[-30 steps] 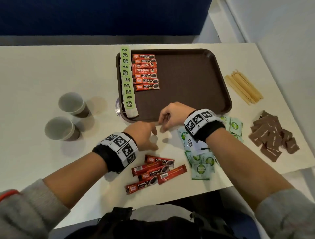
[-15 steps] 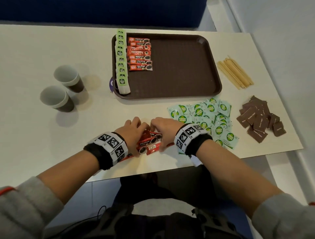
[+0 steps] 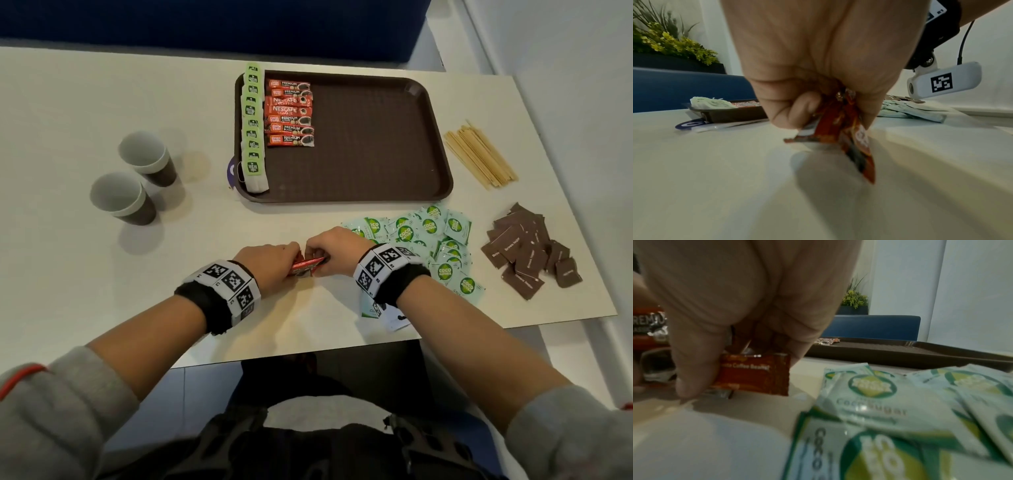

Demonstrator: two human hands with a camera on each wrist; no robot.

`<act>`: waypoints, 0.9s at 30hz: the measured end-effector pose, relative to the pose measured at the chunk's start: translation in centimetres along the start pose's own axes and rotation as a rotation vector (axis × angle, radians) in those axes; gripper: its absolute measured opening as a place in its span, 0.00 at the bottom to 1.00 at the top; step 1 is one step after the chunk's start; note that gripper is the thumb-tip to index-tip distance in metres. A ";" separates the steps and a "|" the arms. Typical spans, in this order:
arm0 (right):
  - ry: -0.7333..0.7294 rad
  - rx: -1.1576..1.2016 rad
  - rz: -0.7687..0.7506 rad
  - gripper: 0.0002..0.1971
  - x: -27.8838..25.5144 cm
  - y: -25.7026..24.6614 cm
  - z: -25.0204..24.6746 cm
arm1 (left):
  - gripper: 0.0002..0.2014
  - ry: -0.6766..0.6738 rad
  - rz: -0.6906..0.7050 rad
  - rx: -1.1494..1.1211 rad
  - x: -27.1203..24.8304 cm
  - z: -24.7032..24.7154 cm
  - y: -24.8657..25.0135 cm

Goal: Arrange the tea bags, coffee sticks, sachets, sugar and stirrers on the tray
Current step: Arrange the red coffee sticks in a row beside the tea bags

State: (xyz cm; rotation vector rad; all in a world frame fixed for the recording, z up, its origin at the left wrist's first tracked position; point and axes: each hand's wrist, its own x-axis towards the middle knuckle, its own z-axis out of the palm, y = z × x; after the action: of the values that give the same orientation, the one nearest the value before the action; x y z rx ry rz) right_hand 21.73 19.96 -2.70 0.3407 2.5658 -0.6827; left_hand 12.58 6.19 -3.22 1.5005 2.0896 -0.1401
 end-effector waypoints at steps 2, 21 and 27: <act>0.013 -0.007 0.000 0.12 0.4 0.2 -0.8 | 0.15 -0.032 -0.014 -0.035 0.2 -0.6 -0.2; 0.468 0.209 -0.078 0.09 6.0 0.2 -9.7 | 0.10 0.262 -0.175 -0.800 4.6 -8.0 -6.9; 0.413 0.174 -0.093 0.18 8.2 -0.2 -10.0 | 0.09 0.467 -0.173 -1.165 5.3 -9.8 -8.0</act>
State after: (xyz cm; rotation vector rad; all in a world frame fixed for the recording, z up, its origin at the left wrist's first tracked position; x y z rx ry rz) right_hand 10.88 25.93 1.11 0.4629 2.9317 -0.9591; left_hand 0.49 11.53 0.54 0.6393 1.9698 1.2434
